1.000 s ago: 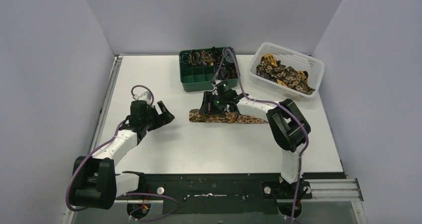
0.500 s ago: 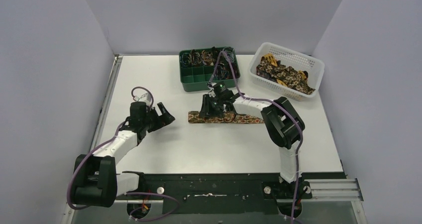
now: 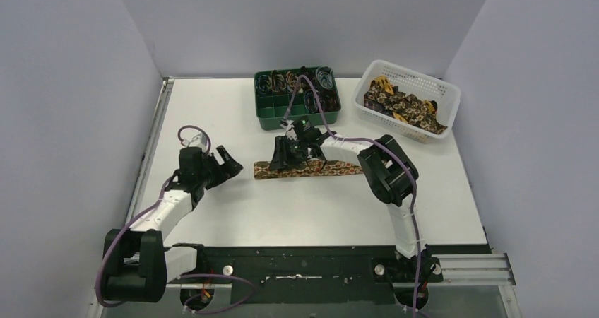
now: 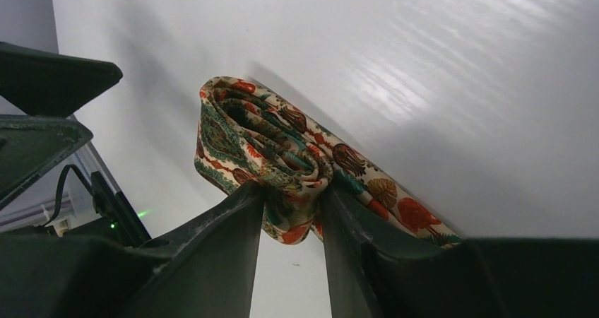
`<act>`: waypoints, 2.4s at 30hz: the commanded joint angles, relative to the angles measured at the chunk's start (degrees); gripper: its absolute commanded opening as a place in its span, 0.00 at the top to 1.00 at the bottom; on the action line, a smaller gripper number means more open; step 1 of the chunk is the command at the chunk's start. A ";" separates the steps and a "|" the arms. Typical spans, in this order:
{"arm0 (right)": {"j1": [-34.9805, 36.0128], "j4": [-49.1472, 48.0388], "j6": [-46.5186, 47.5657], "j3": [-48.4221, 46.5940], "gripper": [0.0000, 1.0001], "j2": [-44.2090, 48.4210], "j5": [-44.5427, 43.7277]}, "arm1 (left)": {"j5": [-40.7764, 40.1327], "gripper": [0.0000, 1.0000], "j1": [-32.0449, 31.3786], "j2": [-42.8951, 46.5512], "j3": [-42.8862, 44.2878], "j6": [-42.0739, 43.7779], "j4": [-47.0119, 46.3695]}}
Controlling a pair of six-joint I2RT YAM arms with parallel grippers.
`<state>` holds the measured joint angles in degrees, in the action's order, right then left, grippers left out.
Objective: Roll the ties
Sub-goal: Roll the tie at the center of the board.
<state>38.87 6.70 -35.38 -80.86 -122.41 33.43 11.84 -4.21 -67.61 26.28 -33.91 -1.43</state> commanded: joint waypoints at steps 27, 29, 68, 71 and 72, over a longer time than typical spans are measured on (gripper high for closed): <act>5.03 -16.34 33.94 5.02 0.08 11.94 -0.33 | -4.58 0.17 3.83 16.55 -2.87 -4.40 3.43; 5.68 -23.01 42.96 9.56 0.06 12.66 2.06 | -5.15 0.17 3.81 17.82 -3.39 -5.71 3.31; 9.62 -30.06 56.38 9.74 0.51 -1.21 14.93 | -0.37 0.17 3.88 16.32 -6.42 -4.40 -1.13; 10.39 -34.64 53.28 10.93 0.52 -1.39 13.43 | -0.07 0.17 3.90 15.97 -6.29 -4.38 -1.10; 10.58 -34.80 52.70 10.58 0.52 -1.69 13.43 | -0.05 0.17 3.94 16.07 -6.25 -4.33 -0.92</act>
<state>47.64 -21.41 22.76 -71.48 -125.14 48.77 10.04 -0.64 -51.57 19.33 -38.35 1.50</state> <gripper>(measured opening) 0.482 0.831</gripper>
